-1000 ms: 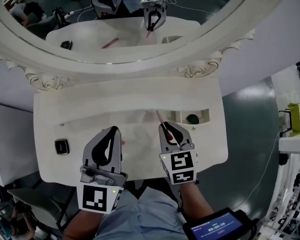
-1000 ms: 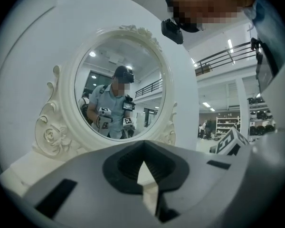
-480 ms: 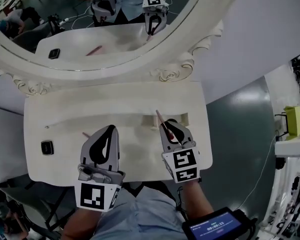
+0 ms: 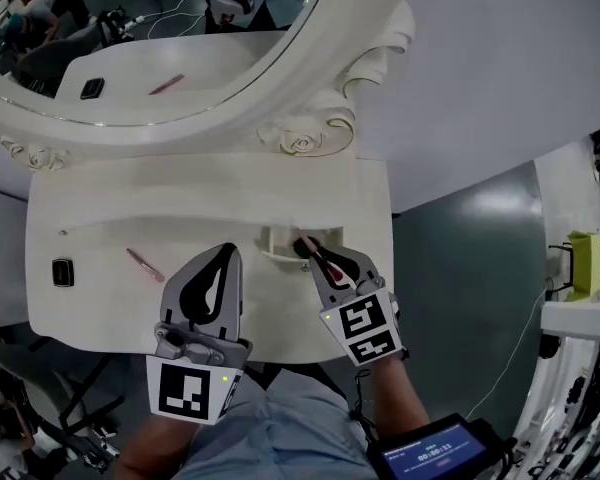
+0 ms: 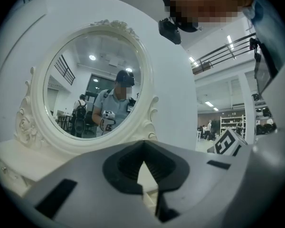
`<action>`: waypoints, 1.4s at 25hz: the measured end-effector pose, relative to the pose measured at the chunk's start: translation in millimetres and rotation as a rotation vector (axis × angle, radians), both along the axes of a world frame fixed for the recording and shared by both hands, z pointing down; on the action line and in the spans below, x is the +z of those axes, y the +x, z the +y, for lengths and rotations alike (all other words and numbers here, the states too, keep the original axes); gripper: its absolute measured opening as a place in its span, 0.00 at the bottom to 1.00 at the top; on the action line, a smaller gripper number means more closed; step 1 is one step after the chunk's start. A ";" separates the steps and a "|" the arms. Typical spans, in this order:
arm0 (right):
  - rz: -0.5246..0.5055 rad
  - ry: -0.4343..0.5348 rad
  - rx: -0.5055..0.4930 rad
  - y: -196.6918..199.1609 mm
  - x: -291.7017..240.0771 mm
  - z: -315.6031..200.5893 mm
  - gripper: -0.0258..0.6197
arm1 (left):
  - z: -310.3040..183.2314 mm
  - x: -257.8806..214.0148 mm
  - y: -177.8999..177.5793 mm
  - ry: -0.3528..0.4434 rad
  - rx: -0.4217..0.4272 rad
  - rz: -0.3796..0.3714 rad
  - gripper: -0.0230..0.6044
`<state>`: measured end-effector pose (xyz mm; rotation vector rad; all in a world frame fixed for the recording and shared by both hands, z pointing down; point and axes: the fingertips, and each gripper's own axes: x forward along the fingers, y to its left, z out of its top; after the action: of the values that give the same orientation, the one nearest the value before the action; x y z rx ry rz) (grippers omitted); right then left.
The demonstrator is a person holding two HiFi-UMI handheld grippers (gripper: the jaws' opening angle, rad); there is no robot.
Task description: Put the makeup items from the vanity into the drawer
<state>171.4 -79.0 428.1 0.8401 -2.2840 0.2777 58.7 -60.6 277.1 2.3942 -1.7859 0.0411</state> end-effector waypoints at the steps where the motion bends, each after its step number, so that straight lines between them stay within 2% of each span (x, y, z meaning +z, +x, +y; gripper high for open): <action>1: 0.007 -0.013 -0.017 2.4 3.4 0.0 0.10 | -1.5 1.8 3.3 -0.003 -0.007 0.000 0.03; 5: 0.046 -0.049 -0.095 7.0 13.8 -1.7 0.10 | -9.1 4.1 6.8 0.040 -0.016 -0.060 0.03; 14: 0.179 -0.066 -0.351 -4.3 28.5 -3.2 0.11 | -23.7 14.2 -10.9 0.011 -0.106 -0.051 0.03; 18: 0.155 -0.060 -0.316 -7.0 29.7 -11.7 0.12 | -27.2 20.2 -12.8 -0.006 -0.113 -0.051 0.03; 20: 0.129 -0.059 -0.288 -7.5 28.3 -15.6 0.20 | -28.3 22.6 -13.0 -0.011 -0.115 -0.052 0.03; 22: 0.108 -0.053 -0.267 -6.8 25.9 -18.8 0.23 | -28.0 23.1 -12.7 -0.013 -0.116 -0.053 0.03; 26: 0.078 -0.033 -0.229 -5.5 18.5 -23.7 0.23 | -23.3 20.8 -13.5 -0.009 -0.122 -0.058 0.03; 30: 0.024 -0.018 -0.234 -15.7 5.4 -18.6 0.23 | -14.6 15.5 -17.2 0.002 -0.141 -0.065 0.03; 35: -0.051 0.006 -0.269 -42.5 -15.6 -6.8 0.23 | 2.1 5.8 -24.2 0.002 -0.213 0.013 0.03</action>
<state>128.9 -85.8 412.5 0.5252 -2.4124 0.1719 34.5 -58.5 283.0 2.1859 -2.0244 -0.0011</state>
